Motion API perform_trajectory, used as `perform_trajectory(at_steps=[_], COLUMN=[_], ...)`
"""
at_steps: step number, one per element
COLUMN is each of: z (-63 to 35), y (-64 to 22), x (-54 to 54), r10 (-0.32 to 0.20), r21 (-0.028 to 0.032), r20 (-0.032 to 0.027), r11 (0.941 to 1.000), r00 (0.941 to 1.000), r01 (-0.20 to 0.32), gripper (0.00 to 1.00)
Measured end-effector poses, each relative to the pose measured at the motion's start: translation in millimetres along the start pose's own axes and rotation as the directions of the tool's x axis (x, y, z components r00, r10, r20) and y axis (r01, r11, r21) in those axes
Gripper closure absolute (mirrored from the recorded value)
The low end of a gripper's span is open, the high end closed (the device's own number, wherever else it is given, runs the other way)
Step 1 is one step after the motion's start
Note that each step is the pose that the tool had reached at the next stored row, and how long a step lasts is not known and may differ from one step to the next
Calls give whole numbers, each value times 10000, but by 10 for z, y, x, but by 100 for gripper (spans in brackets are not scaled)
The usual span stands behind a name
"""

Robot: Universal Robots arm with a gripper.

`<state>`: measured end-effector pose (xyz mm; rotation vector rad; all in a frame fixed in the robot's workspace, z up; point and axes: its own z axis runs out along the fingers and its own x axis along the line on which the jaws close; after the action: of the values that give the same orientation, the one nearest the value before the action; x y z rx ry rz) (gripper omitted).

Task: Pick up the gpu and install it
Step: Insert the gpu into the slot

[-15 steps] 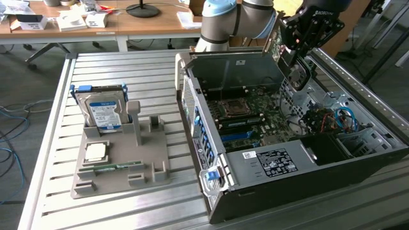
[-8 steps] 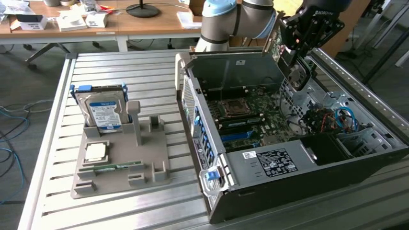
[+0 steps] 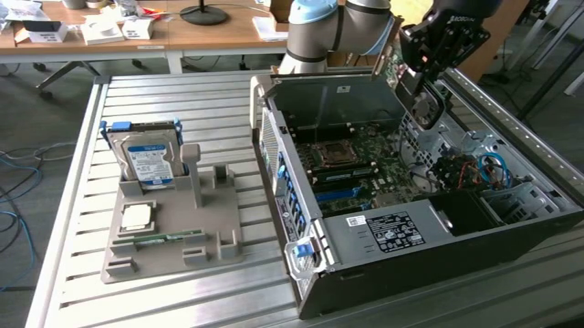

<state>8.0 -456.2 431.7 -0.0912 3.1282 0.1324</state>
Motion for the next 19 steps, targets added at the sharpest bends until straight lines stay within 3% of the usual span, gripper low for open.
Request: perform_trajectory(at_steps=[5,10,14,19], z=[11,24,34,46], y=[-1,-2,-3,-4], x=[0,0,0,1], r10=[-894,-1798,-2504,-3369], r21=[-13,-35,-56,-89], r20=[-76,-150,-208,-278], r11=[9960,9837,9681,9415], r00=[9960,9836,9679,9411], r01=[894,1797,2503,3368], gripper=[74,74,74,74])
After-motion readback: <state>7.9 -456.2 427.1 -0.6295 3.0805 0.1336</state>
